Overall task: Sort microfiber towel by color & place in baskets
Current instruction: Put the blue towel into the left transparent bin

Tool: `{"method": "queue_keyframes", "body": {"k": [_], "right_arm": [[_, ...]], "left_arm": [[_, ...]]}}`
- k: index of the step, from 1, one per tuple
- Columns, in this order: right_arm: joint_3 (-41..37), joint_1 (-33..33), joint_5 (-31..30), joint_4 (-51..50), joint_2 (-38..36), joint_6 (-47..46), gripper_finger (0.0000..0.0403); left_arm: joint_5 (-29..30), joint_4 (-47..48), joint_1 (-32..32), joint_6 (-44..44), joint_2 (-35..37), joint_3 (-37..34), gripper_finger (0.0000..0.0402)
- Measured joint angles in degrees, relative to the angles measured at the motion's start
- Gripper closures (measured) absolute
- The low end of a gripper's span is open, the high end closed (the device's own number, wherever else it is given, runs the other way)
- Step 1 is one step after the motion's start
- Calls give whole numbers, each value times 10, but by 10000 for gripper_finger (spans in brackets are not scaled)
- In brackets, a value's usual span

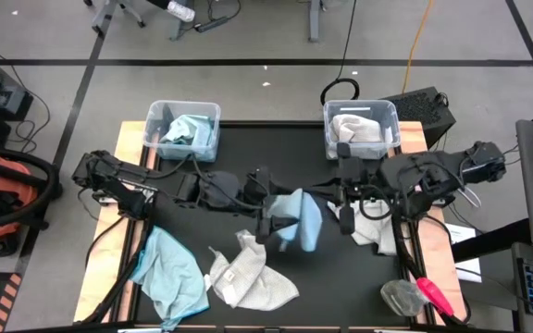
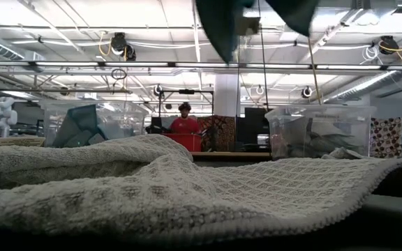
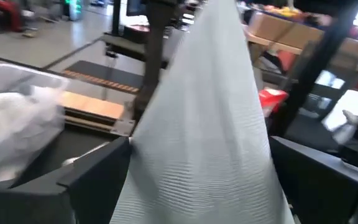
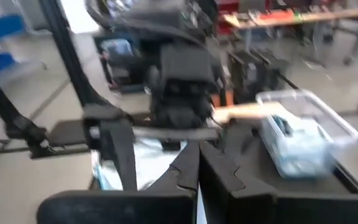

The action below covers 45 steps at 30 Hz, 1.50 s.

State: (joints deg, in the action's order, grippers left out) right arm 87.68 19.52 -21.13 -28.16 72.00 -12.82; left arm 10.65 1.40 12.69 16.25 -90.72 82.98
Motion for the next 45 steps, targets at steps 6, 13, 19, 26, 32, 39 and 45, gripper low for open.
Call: {"method": "queue_keyframes", "body": {"k": [6,13,19,26,32,39,45], "right_arm": [[0,-12,67,115,12,50,403],[0,-20,79,115,16,55,403],[0,-14,79,29,9,29,403],[0,-3,78,-43,9,6,403],[0,5,78,-109,10,-20,403],[0,42,80,-230,10,-65,403],[0,72,80,-261,10,-93,403]], "left_arm": [[-77,-34,-7,10,-23,1,31],[-89,9,-13,5,-33,1,167],[-107,92,-2,-22,-33,0,315],[-106,147,4,-52,-74,-1,225],[-106,141,-5,-46,-138,0,63],[-117,112,-5,-48,-226,0,8],[-104,84,-1,-78,-287,0,12]]}}
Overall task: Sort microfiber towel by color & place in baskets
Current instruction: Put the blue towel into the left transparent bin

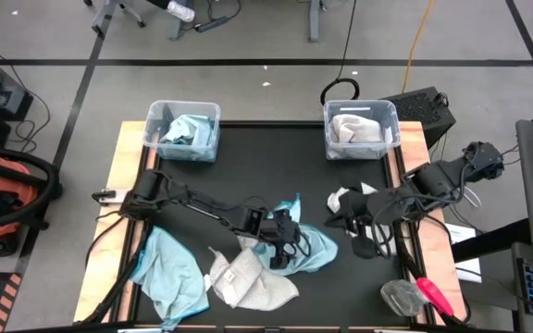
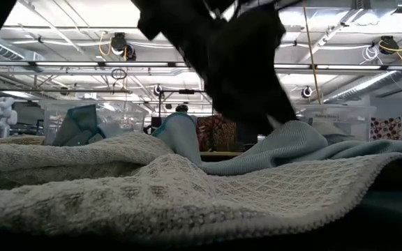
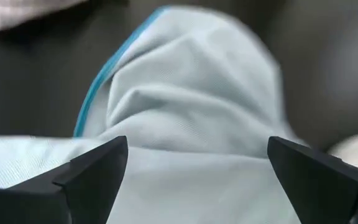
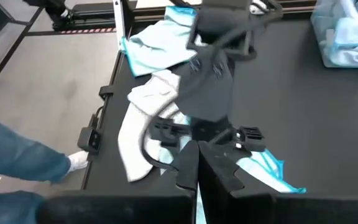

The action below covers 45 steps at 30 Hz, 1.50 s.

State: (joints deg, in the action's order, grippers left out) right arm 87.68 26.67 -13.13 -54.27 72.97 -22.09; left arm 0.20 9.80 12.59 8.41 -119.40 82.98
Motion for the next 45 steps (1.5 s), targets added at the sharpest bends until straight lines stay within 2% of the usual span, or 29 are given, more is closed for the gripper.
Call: {"method": "queue_keyframes", "body": {"k": [7,11,15,20,21,22,28,33,40,45], "right_arm": [[0,20,-2,-19,0,-13,403],[0,24,-2,-23,0,-13,403],[0,23,-2,-25,0,-13,403],[0,23,-2,-29,0,-9,403],[0,23,-2,-31,0,-8,403],[0,23,-2,-34,0,-8,403],[0,24,-1,-64,-5,-8,403],[0,27,-2,-86,-17,-2,403],[0,31,-5,-119,-33,16,403],[0,32,-42,-129,-43,36,403]], "left_arm": [[26,0,-6,2,-51,0,15],[30,3,-6,-3,-57,2,53],[27,17,-12,-29,-57,2,145],[-11,55,-27,-47,-57,10,331],[-20,62,-31,-46,-57,12,364],[-31,68,-35,-44,-56,15,379],[-36,163,-61,-55,-30,51,392],[-11,231,-85,-75,40,93,392],[72,340,-117,-79,172,136,392],[162,431,-140,-74,260,171,392]]}}
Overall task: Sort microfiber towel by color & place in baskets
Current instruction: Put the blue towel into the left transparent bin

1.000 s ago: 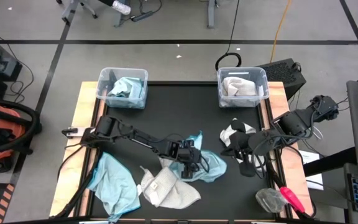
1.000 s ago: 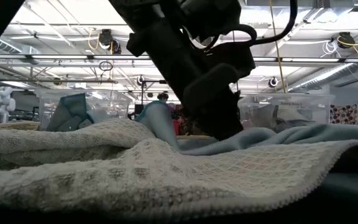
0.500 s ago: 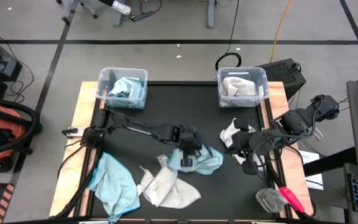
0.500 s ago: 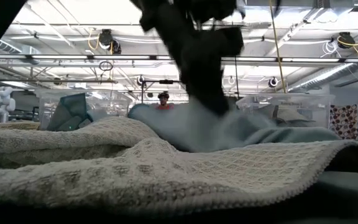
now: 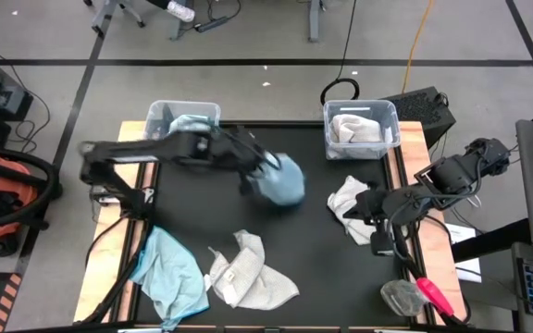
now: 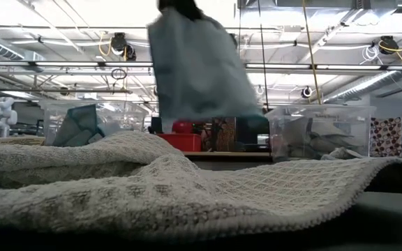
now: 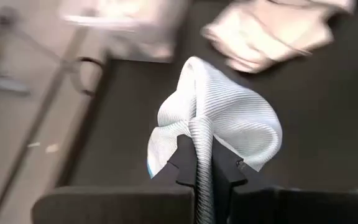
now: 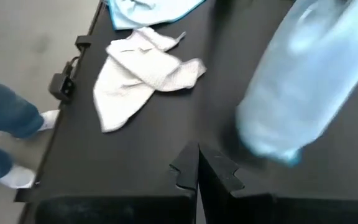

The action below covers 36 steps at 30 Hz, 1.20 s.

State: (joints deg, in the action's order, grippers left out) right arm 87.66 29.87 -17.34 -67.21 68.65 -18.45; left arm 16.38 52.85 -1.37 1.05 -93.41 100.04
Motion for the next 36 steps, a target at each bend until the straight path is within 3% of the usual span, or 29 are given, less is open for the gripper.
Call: {"method": "queue_keyframes", "body": {"k": [7,15,25,36], "right_arm": [[0,-2,-15,-1,-4,28,403],[0,-9,-69,-4,-4,6,403],[0,-11,-99,-3,-4,-41,403],[0,-18,-102,-3,-4,-64,403]], "left_arm": [[137,93,-33,-5,98,59,392],[232,126,-124,-76,180,81,392],[242,180,-243,-110,216,81,392],[225,271,-321,-108,199,81,392]]}}
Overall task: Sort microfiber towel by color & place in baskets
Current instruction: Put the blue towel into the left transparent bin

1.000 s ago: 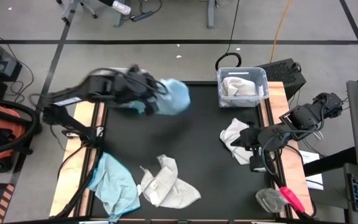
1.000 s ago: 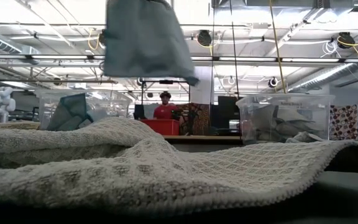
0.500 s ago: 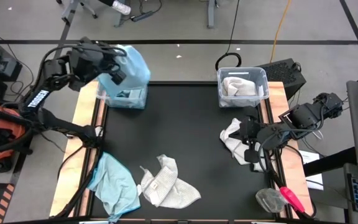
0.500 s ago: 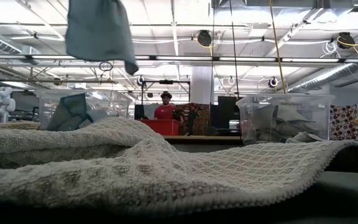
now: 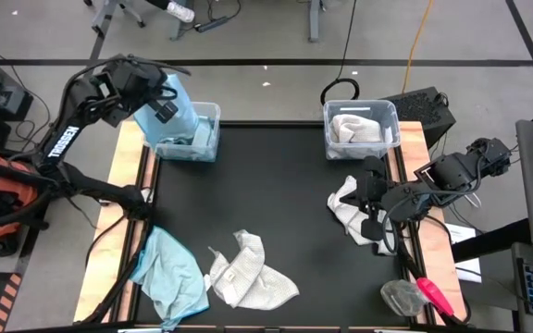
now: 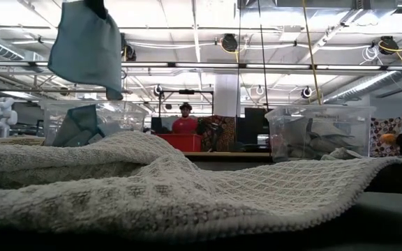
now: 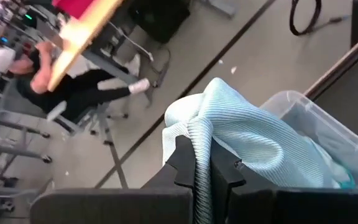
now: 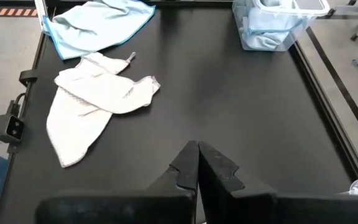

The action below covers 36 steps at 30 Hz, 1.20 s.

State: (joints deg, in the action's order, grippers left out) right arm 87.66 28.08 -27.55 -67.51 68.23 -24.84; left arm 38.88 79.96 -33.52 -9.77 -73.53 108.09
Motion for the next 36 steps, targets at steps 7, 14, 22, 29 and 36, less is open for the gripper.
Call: {"method": "queue_keyframes", "body": {"k": [7,14,22,29,36], "right_arm": [[0,0,0,0,0,-15,403],[0,2,5,0,0,-35,403],[0,20,5,13,0,-46,403],[0,35,4,28,0,-55,403],[0,49,1,28,0,-71,403]], "left_arm": [[-44,19,-31,4,-33,0,392],[-58,42,-56,-1,-79,0,392],[-101,42,-87,-14,-128,0,392],[-155,42,-118,-26,-172,0,392],[-219,42,-139,-27,-210,-1,392]]}}
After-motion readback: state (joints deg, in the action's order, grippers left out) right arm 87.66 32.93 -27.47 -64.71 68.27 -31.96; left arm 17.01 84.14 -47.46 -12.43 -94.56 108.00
